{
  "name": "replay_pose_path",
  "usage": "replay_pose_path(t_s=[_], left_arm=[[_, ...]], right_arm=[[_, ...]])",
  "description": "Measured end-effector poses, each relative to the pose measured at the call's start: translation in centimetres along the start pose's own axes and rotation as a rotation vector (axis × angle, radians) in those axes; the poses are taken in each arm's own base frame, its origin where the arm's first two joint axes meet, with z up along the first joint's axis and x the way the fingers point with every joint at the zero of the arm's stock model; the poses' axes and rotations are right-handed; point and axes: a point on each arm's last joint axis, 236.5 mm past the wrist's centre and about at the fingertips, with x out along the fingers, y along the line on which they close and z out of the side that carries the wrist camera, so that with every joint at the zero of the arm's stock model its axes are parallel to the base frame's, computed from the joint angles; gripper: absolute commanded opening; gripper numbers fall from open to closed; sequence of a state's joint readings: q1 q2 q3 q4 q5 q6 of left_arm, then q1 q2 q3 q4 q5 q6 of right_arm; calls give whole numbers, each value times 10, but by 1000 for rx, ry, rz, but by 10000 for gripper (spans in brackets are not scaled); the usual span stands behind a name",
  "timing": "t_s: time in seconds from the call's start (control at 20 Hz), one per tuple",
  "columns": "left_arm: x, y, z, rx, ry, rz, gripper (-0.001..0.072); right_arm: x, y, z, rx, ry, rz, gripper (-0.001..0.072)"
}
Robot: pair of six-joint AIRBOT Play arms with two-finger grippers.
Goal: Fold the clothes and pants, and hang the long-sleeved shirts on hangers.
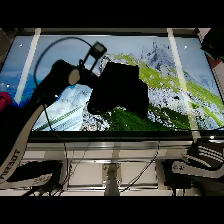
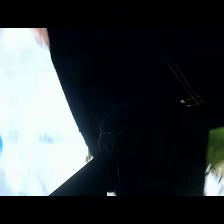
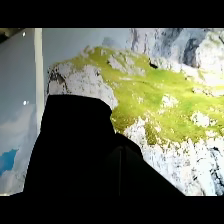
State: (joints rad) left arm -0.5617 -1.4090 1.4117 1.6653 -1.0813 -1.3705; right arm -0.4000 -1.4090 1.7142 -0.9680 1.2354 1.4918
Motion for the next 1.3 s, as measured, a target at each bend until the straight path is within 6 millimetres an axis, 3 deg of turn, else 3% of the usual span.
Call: replay_pose_path(t_s=[0.1, 0.2, 0.45, 0.55, 0.7, 1.05, 1.3], left_arm=[[20, -7, -35, 31, 133, -11, 18], [35, -11, -63, 48, 230, -18, 19], [54, -17, -99, 68, 345, -32, 20], [57, -17, -102, 71, 354, -34, 20], [62, -17, -100, 74, 337, -29, 20], [65, -16, -95, 75, 316, -26, 20], [65, -16, -94, 74, 312, -26, 20]], right_arm=[[17, -2, -27, 6, 103, 8, 9], [35, -4, -66, 13, 237, 20, 8], [67, -20, -210, 96, 659, 44, 33], [66, -27, -261, 147, 797, 49, 386], [61, -28, -317, 201, 944, 60, 405], [60, -5, -385, 165, 1164, 83, 405], [77, -3, -400, 120, 1163, 74, 405]])
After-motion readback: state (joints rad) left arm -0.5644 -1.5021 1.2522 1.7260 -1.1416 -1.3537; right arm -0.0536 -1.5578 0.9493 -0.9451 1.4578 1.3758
